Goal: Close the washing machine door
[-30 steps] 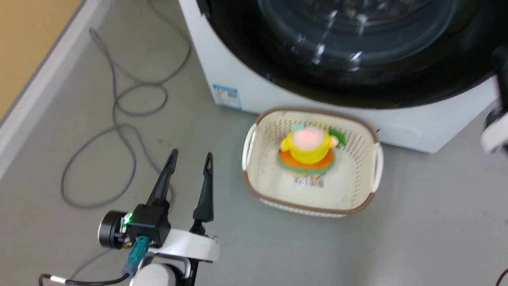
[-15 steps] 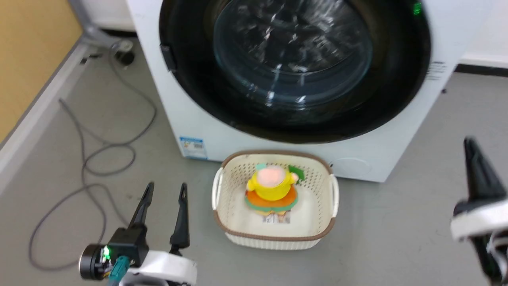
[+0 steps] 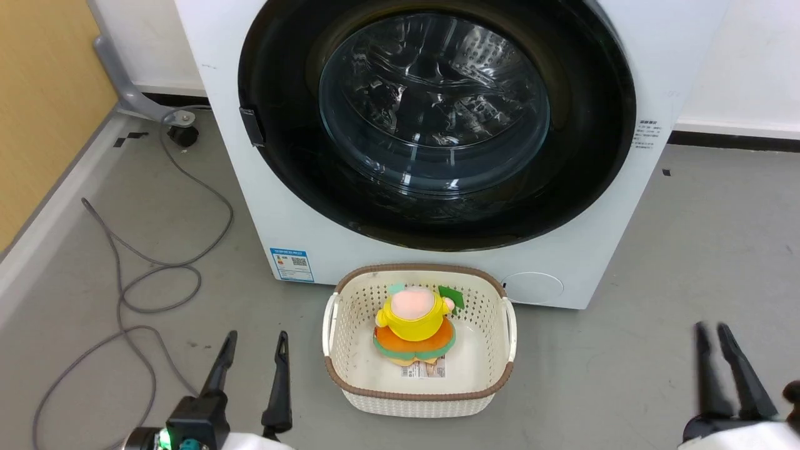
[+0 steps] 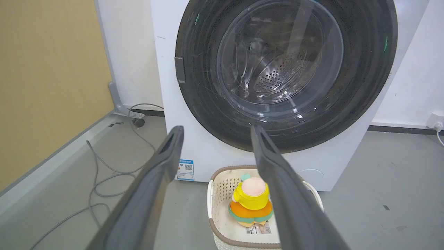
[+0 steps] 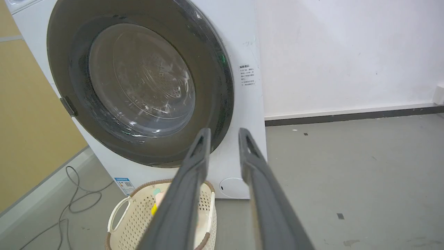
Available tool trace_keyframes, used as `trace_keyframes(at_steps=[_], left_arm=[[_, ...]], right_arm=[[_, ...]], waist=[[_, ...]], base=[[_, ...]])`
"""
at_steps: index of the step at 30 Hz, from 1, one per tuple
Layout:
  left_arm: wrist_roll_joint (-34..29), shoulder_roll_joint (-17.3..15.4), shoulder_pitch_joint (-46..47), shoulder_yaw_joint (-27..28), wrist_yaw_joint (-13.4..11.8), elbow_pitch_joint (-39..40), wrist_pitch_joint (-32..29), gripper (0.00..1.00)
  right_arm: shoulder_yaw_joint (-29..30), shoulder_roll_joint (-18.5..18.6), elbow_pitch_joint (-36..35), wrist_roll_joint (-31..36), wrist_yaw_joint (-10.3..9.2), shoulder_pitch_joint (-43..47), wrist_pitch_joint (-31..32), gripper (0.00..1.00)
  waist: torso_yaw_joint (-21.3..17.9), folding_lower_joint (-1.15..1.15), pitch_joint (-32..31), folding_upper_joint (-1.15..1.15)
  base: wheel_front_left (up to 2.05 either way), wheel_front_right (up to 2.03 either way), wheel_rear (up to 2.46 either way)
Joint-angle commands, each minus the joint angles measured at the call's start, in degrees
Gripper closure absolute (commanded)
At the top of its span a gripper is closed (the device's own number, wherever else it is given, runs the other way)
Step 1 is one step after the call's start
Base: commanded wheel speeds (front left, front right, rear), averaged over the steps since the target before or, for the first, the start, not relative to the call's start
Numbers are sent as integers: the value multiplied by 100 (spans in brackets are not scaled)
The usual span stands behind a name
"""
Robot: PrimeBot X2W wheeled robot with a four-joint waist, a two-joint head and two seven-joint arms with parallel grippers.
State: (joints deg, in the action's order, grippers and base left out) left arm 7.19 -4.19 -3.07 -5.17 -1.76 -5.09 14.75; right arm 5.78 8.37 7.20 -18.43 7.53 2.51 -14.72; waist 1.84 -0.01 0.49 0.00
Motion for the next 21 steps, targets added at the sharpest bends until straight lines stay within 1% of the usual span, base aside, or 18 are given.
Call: trace_keyframes(at_steps=[1,7,21], left_arm=[[-30,11,-91,-20,36,9,25,0],[-118,10,-105,-46,84,-44,25,0],[-270,45,-83,-31,35,55,25,0]], right_arm=[[0,-39,-44,80,-4,111,-4,0],[-25,-80,-73,259,-4,243,-1,0],[-58,-57,-169,333,-4,292,-8,0]], waist=[[5,1,-7,0],[42,1,-14,0],[86,1,-53,0]], base=[[0,0,0],[0,0,0],[0,0,0]])
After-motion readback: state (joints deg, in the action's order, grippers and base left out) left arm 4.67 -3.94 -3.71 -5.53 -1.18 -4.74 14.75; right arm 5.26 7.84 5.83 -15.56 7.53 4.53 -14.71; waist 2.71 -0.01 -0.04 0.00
